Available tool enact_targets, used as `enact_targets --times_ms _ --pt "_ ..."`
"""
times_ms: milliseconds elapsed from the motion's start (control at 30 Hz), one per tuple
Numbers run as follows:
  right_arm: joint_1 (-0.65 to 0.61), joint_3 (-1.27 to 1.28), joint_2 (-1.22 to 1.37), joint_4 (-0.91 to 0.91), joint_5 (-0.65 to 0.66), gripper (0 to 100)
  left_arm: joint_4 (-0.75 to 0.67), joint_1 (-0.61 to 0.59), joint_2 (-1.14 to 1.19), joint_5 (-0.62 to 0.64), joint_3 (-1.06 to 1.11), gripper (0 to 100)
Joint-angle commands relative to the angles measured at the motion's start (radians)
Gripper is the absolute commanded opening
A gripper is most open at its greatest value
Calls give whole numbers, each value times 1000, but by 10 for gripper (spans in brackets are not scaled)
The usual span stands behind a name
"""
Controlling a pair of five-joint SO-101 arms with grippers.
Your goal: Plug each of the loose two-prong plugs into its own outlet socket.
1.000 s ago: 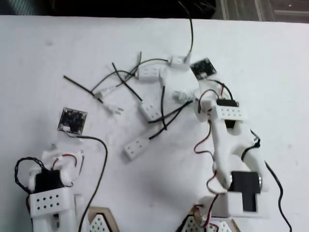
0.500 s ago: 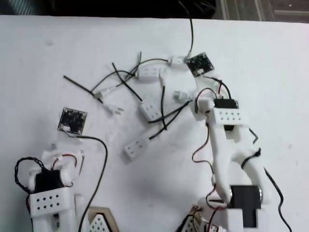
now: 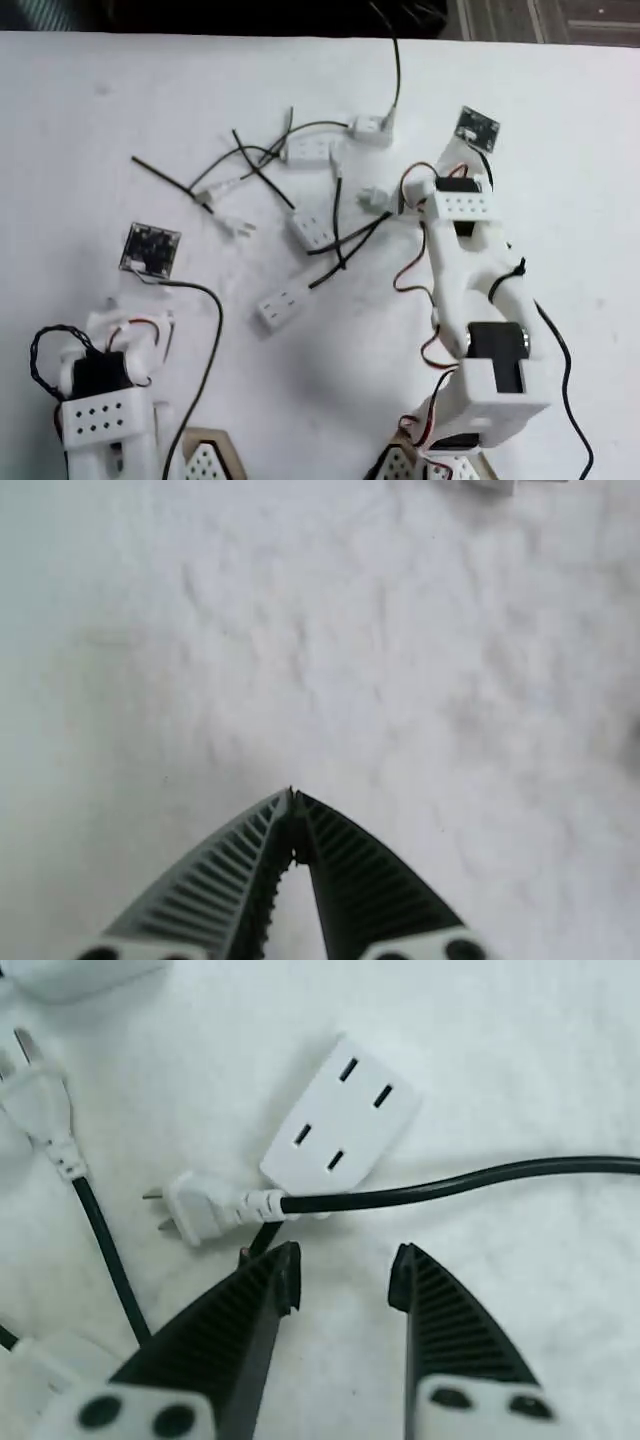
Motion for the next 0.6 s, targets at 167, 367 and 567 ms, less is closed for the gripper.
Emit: enact_targets --times_ms 167,367,567 --pt "2 -84 41 -1 -172 159 -3 -2 -13 -11 0 24" --pt "38 -167 154 -8 -229 159 -3 -2 -13 -11 0 24" --pt "41 -203 188 -1 -226 156 -3 -2 -13 -11 0 24"
